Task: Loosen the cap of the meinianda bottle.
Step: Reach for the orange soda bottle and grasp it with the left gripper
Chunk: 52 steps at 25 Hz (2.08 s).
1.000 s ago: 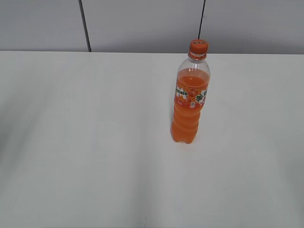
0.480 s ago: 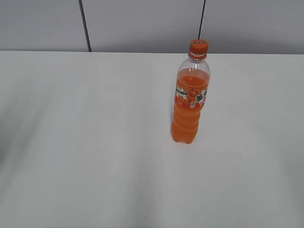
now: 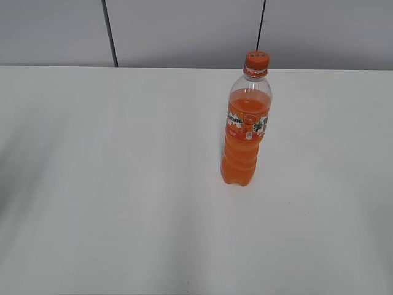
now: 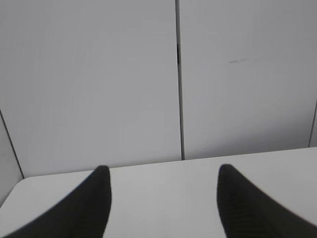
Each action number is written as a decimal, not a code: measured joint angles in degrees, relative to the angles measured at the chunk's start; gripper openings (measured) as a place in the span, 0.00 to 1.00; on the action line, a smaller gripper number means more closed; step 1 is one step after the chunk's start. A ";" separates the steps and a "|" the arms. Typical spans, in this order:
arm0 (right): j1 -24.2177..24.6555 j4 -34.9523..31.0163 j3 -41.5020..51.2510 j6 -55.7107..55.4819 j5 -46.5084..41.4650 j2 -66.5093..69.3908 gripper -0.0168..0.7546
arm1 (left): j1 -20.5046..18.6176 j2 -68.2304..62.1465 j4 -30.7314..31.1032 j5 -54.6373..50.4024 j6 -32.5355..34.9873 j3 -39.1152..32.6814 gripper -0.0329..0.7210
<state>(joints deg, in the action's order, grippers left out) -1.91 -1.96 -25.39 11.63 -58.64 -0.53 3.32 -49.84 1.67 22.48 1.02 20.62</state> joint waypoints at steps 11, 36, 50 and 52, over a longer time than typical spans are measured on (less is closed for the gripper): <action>0.00 0.00 0.00 0.00 0.00 0.00 0.62 | 0.00 -9.45 17.07 6.26 -9.24 0.00 0.58; 0.00 0.00 0.00 0.00 0.00 0.00 0.62 | 3.67 -49.04 70.99 34.57 -36.00 17.23 0.66; 0.00 0.00 0.00 0.00 0.00 0.00 0.62 | 15.38 -64.05 70.43 34.52 -36.01 33.82 0.83; 0.00 0.00 0.00 0.00 0.00 0.00 0.62 | 16.28 -66.26 70.29 34.52 -36.16 35.92 0.85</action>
<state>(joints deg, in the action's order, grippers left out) -1.91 -1.96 -25.39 11.63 -58.64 -0.53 19.60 -116.10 71.96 57.00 -35.13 56.54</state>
